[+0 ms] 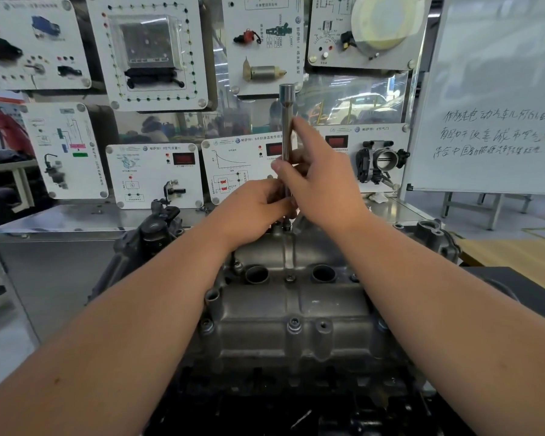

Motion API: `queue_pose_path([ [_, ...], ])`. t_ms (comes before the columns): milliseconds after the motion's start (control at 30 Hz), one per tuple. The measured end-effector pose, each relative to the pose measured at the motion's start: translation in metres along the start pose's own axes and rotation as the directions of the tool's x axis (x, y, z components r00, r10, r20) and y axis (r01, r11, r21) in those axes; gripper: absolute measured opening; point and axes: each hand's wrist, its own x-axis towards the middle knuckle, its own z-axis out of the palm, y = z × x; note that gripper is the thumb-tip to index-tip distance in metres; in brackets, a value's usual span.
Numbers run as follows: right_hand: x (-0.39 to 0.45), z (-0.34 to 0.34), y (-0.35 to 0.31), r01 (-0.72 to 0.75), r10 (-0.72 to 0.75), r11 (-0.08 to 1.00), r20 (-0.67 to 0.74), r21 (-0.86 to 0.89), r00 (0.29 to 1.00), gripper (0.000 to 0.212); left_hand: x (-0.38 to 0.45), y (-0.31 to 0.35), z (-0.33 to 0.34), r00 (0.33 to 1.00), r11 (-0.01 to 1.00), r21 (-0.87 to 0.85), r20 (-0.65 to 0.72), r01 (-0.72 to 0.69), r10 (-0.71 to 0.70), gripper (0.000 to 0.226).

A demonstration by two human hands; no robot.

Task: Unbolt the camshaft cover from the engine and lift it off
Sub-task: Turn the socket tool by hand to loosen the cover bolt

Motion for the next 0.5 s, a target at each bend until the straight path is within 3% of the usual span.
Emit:
queue_pose_path([
  [167, 0.0017, 0.0002, 0.002, 0.02, -0.019, 0.998, 0.014, -0.061, 1.0, 0.057, -0.0007, -0.0013, 0.0008, 1.0, 0.999, -0.044, 0.008, 0.009, -0.009, 0.013],
  [333, 0.0, 0.0006, -0.0006, 0.011, -0.011, 0.997, -0.005, -0.074, 1.0, 0.066, -0.0017, 0.0008, -0.0012, 1.0, 1.0, -0.019, 0.013, 0.005, -0.005, 0.015],
  [500, 0.0003, -0.0001, 0.0009, -0.009, 0.01, 0.999, 0.023, -0.035, 1.0, 0.058, -0.0024, 0.0003, 0.0003, 1.0, 0.999, -0.034, -0.001, 0.021, -0.021, 0.019],
])
